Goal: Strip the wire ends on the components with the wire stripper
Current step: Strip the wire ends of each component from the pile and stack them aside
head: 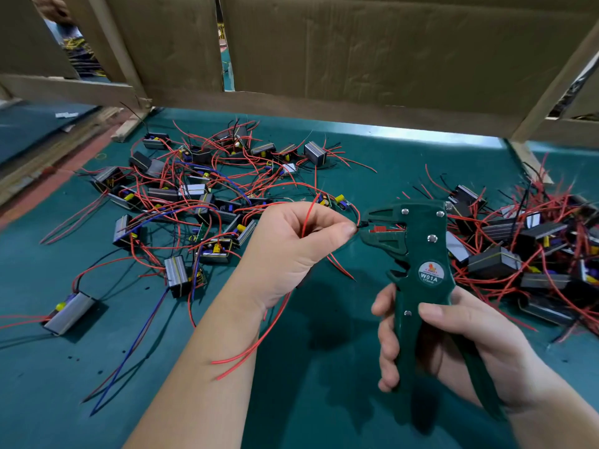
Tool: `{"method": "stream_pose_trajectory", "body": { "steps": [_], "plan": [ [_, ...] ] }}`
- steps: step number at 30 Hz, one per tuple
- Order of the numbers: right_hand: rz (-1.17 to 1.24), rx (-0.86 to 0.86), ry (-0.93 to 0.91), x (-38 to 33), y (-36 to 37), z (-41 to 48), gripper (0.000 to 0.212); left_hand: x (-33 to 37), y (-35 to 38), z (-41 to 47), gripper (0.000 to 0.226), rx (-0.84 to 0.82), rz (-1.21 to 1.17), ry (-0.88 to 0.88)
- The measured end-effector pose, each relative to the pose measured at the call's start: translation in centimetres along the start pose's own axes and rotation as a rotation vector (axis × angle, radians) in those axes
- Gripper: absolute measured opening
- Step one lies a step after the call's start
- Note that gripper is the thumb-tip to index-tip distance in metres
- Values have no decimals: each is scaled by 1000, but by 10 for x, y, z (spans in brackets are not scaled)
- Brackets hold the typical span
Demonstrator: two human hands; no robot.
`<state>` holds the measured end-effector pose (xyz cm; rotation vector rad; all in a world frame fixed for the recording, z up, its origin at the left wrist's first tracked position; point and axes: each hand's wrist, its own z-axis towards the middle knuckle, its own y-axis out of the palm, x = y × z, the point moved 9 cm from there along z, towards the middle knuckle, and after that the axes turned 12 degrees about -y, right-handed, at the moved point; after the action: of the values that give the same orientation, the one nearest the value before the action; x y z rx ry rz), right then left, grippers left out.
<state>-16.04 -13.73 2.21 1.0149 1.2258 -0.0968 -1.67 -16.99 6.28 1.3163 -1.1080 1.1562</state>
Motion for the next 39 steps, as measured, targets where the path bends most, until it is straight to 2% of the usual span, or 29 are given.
{"method": "stream_pose_trajectory", "body": {
  "steps": [3, 6, 11, 19, 30, 39],
  "plan": [
    [-103, 14, -20, 7, 1, -9, 47, 0, 0, 0, 23, 1, 35, 2],
    [-62, 33, 27, 5, 2, -5, 47, -2, -2, 1, 29, 9, 56, -12],
    [-72, 27, 38, 7, 1, -5, 46, -1, -3, 2, 15, 9, 113, -12],
    [-119, -22, 77, 9, -1, -6, 41, -2, -5, 1, 13, -40, 171, -26],
    [-55, -1, 86, 12, -1, -4, 42, -4, -4, 3, 13, -62, 187, -5],
    [-18, 50, 69, 12, 0, -2, 42, -3, -5, 4, 10, -12, 171, 47]
  ]
}}
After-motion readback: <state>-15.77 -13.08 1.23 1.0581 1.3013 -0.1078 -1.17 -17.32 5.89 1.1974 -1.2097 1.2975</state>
